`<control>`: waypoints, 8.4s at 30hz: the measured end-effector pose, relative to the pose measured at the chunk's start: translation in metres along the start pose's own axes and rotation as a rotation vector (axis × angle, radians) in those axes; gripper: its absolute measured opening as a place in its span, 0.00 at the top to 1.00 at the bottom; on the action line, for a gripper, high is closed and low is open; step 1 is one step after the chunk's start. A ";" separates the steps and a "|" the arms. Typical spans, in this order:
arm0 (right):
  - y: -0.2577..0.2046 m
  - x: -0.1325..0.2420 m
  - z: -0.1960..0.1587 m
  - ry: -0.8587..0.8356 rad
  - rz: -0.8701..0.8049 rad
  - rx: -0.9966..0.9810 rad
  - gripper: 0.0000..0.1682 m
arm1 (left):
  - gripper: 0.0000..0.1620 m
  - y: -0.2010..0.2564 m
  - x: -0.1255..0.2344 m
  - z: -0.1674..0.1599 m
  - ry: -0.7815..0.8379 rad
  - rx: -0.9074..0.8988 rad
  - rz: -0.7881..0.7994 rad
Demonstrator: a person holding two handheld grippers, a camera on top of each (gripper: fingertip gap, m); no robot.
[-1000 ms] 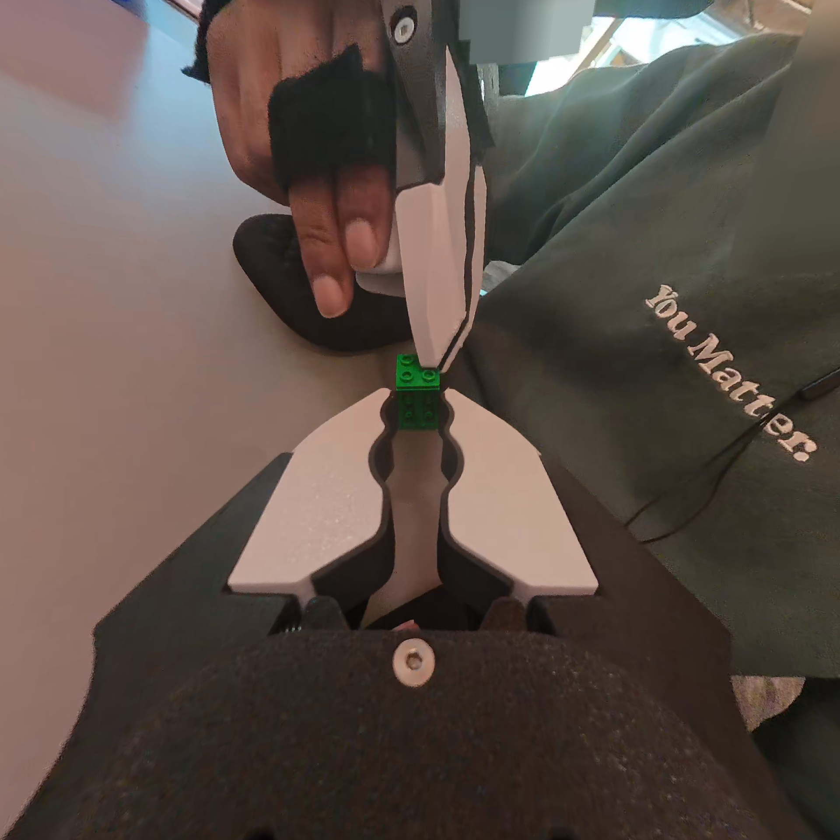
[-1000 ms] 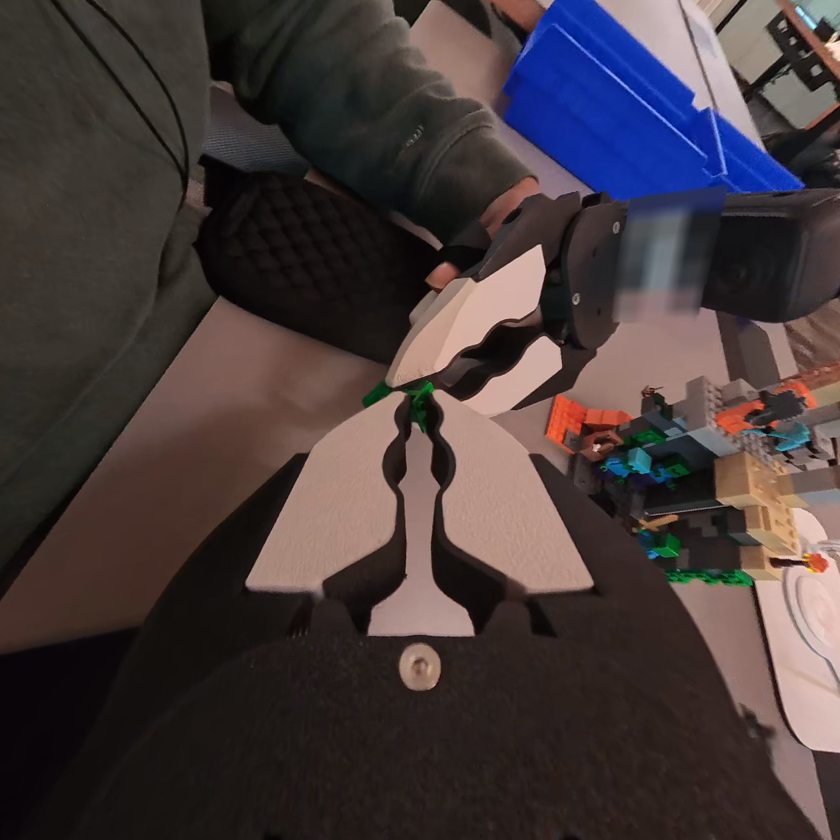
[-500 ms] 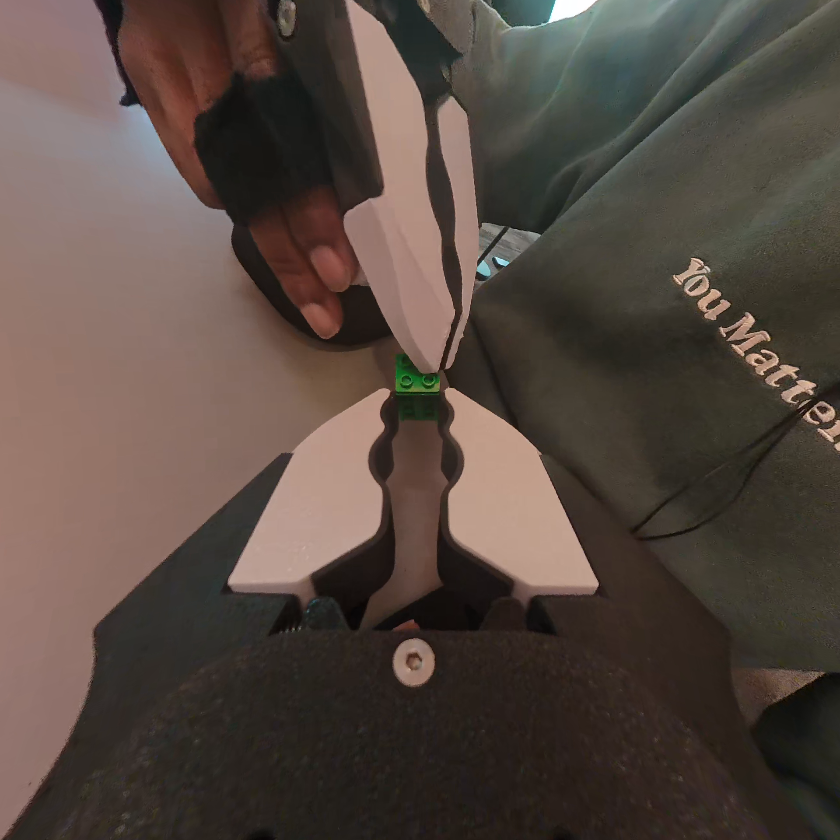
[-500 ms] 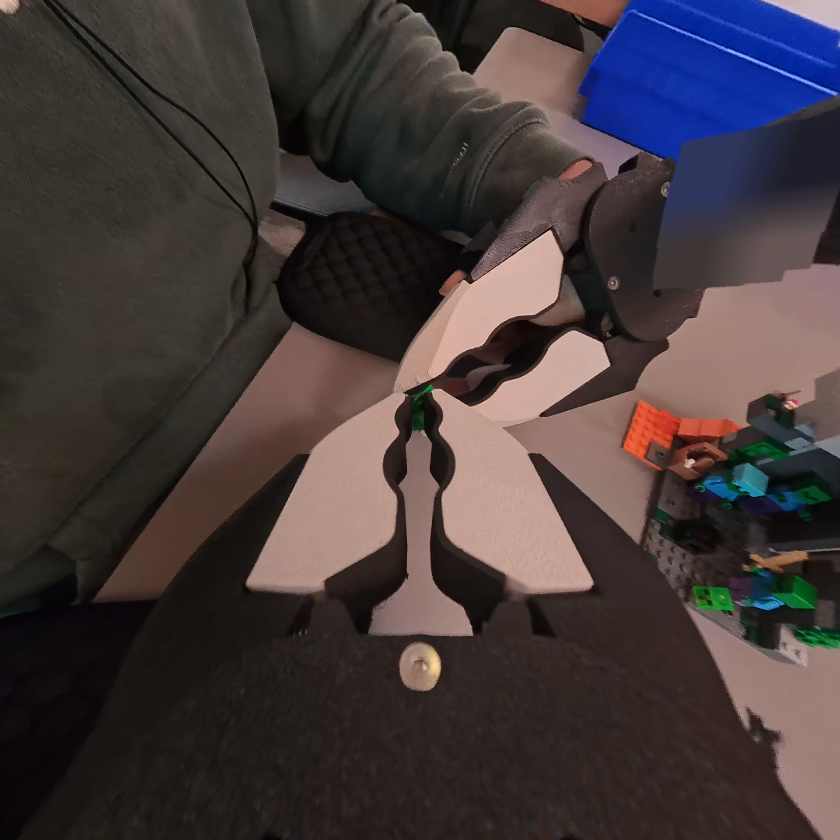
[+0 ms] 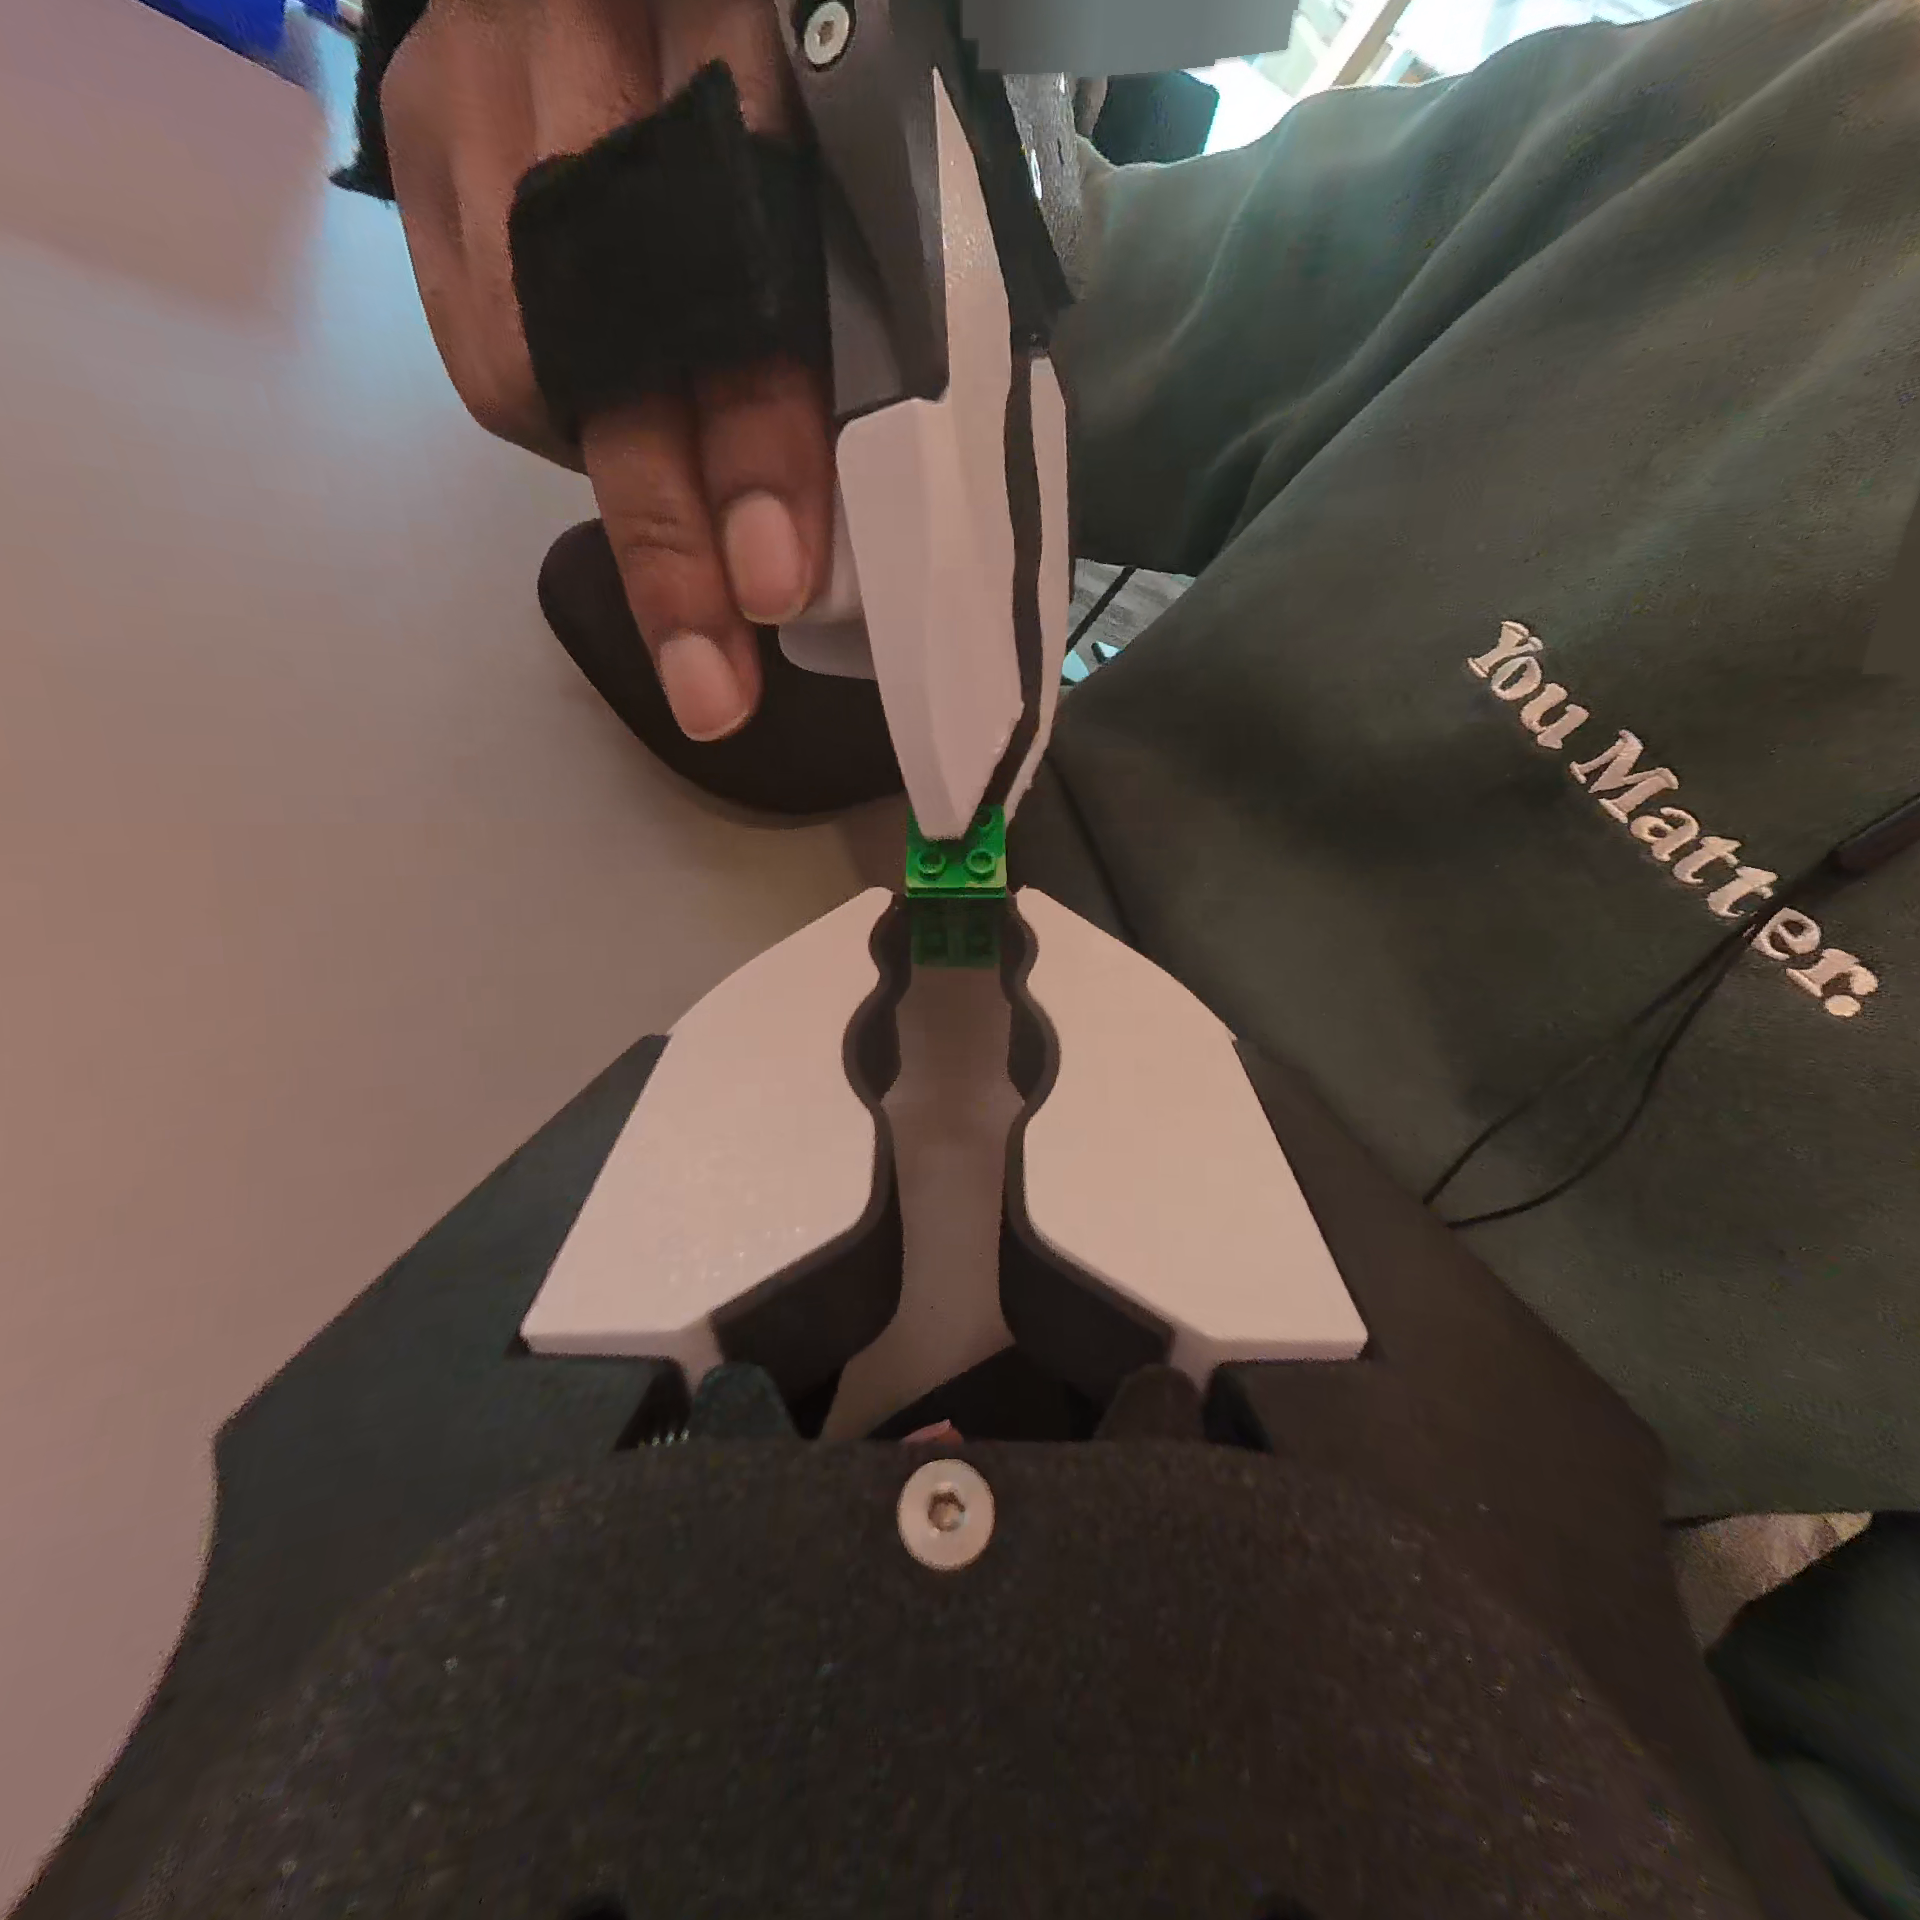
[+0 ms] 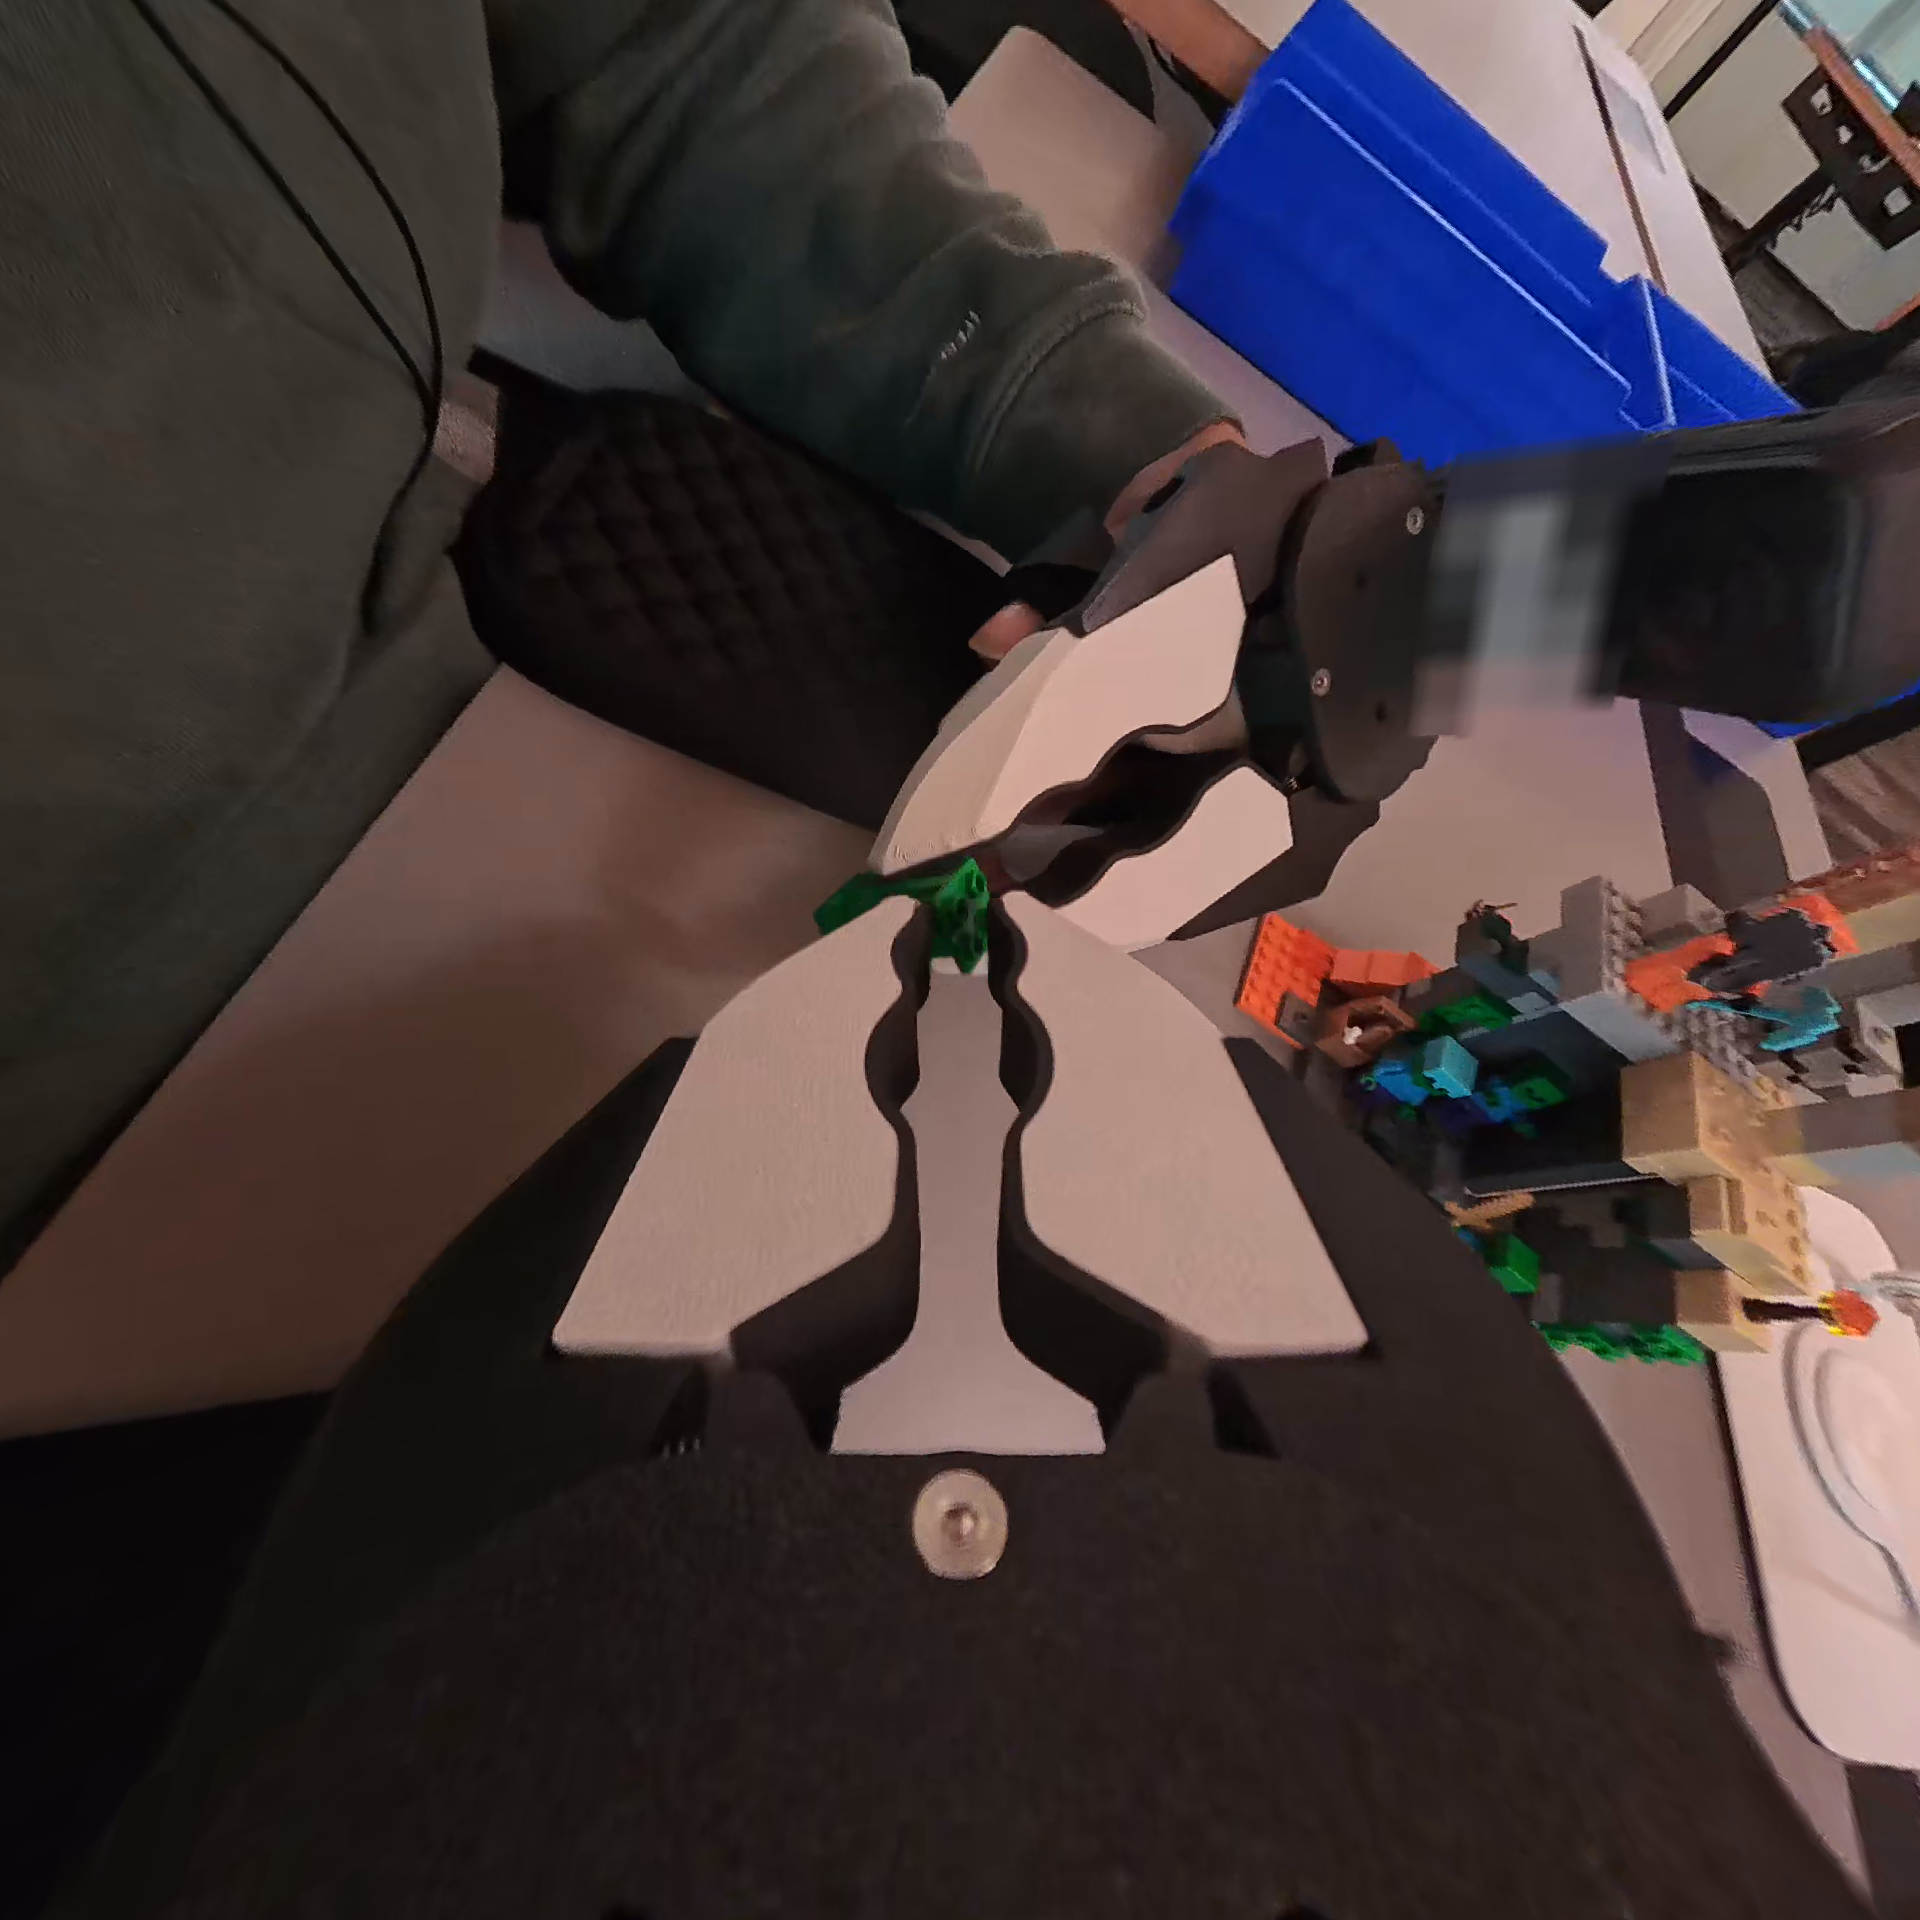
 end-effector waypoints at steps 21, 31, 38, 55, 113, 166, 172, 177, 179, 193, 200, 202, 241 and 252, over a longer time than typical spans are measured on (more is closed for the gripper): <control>0.000 0.004 0.000 -0.053 -0.173 0.016 0.98 | 0.88 -0.001 -0.001 0.010 0.129 0.025 0.029; -0.003 0.005 0.002 0.024 -0.098 -0.066 0.98 | 0.88 0.005 -0.005 0.007 0.049 -0.024 0.038; 0.004 0.010 0.000 0.055 -0.179 -0.093 0.98 | 0.85 0.006 -0.002 0.011 0.149 -0.021 0.026; 0.000 0.009 0.007 0.082 0.078 -0.142 0.98 | 0.87 0.012 -0.011 0.009 -0.117 -0.106 0.066; 0.019 0.021 -0.014 -0.036 0.099 -0.227 0.95 | 0.86 0.010 0.001 0.000 -0.141 -0.180 0.314; 0.002 0.013 0.035 0.021 -0.164 0.099 1.00 | 0.80 0.034 0.006 0.017 0.386 0.040 -0.174; 0.004 0.012 0.029 -0.041 -0.152 0.102 1.00 | 0.87 0.022 0.010 0.017 0.421 0.079 -0.117; -0.015 0.002 0.023 -0.055 -0.095 0.057 1.00 | 0.98 0.017 0.026 0.019 0.494 0.069 -0.057; -0.029 -0.003 0.022 -0.067 -0.017 0.035 1.00 | 1.00 0.017 0.027 0.019 0.494 0.051 -0.016; -0.112 -0.044 0.022 -0.103 0.391 -0.061 0.85 | 0.92 0.016 0.009 0.002 0.334 -0.066 0.200; -0.108 -0.044 0.018 -0.076 0.378 -0.056 0.98 | 0.88 0.032 -0.004 -0.023 0.164 -0.160 0.238; -0.099 -0.036 0.018 -0.057 0.336 -0.050 0.98 | 0.86 0.036 -0.010 -0.034 0.091 -0.200 0.257; -0.047 0.003 0.003 -0.042 0.093 -0.115 0.98 | 0.92 0.025 -0.037 -0.021 0.014 -0.288 0.335; -0.036 0.008 0.017 -0.071 0.165 -0.124 0.97 | 0.92 0.031 -0.032 -0.014 0.143 -0.192 0.172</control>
Point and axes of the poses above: each gripper's, where its closed fingertips meet, x back along the fingers, z out of its top, y = z × x across the jaws, the point moved 5 cm from there along x, back along the fingers, and after that the axes turned 12 degrees about x, right-handed, at the moved point
